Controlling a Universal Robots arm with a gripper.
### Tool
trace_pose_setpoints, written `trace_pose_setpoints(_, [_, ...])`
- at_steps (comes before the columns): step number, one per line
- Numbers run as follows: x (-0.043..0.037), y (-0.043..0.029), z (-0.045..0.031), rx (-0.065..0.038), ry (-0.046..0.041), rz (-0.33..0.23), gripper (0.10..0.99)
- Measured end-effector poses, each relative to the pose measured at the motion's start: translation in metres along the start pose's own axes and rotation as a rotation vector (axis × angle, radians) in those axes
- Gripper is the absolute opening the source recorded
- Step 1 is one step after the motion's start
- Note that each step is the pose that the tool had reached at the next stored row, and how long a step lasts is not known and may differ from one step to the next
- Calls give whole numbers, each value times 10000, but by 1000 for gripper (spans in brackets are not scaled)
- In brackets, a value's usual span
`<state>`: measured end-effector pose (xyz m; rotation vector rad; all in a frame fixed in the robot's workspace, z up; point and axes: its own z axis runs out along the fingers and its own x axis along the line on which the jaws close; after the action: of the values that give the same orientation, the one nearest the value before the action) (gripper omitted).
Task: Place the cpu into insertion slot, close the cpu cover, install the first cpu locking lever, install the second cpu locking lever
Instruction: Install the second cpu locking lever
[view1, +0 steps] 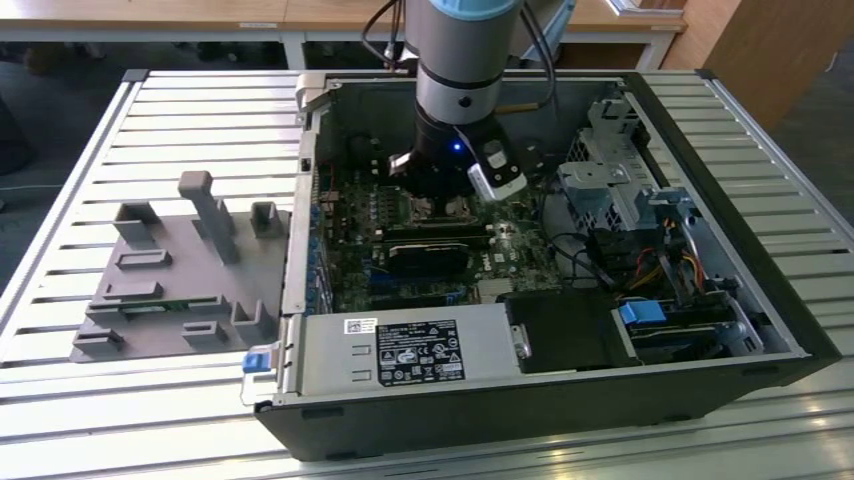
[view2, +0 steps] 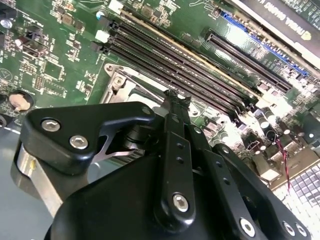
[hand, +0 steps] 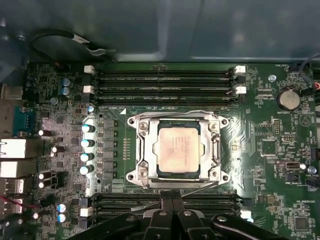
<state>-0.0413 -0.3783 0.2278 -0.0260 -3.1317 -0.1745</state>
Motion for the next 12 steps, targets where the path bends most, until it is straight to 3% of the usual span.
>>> trace_pose_setpoints(6, [17, -11, 65, -8, 4, -1, 106])
trace_pose_setpoints(12, [48, -63, 65, -188, 7, 0, 106])
